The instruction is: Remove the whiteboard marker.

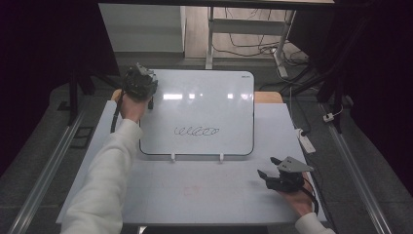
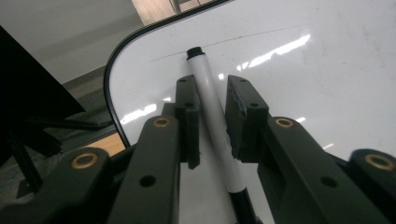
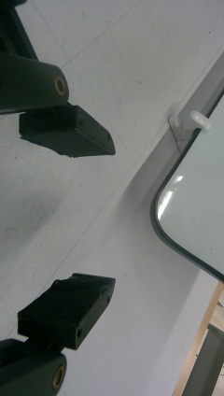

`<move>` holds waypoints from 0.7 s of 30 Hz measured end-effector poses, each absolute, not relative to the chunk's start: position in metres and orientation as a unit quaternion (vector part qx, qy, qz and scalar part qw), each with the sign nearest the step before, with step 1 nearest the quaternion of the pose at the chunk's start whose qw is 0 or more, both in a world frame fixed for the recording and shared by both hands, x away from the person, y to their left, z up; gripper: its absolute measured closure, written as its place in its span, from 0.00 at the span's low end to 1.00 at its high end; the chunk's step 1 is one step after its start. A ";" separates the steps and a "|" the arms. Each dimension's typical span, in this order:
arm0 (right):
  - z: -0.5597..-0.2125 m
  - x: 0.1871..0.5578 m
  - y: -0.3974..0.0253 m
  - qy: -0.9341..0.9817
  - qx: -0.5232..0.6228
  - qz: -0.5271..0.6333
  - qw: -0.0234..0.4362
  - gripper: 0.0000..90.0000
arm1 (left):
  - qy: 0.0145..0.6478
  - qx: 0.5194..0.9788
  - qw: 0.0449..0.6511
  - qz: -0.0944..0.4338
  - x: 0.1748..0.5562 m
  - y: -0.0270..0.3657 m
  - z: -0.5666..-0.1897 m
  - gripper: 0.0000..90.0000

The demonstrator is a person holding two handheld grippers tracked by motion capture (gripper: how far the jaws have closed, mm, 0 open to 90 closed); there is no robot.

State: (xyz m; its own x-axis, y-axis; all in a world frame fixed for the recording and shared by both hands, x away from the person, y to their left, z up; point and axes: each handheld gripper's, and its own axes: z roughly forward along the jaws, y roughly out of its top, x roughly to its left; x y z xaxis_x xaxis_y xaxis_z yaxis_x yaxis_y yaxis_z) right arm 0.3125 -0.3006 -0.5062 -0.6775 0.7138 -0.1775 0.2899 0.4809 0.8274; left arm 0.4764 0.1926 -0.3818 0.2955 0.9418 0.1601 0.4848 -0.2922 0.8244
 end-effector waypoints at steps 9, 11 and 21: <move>-0.505 0.312 -0.301 0.819 0.306 0.407 0.265 0.33 | 0.477 0.739 0.350 0.322 0.474 0.188 -0.382 0.91; -0.505 0.313 -0.301 0.819 0.304 0.408 0.266 0.34 | 0.472 0.741 0.353 0.321 0.469 0.189 -0.379 0.91; -0.503 0.311 -0.300 0.814 0.303 0.418 0.264 0.33 | 0.416 0.747 0.431 0.288 0.419 0.190 -0.375 0.91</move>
State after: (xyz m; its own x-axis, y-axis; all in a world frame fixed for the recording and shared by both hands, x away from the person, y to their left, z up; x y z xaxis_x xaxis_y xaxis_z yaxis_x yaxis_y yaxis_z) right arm 0.3110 -0.2996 -0.5035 -0.6770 0.7144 -0.1769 0.2721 0.4664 0.8417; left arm 0.4192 0.1897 -0.3747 0.4872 0.8703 0.0727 0.3734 -0.2828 0.8835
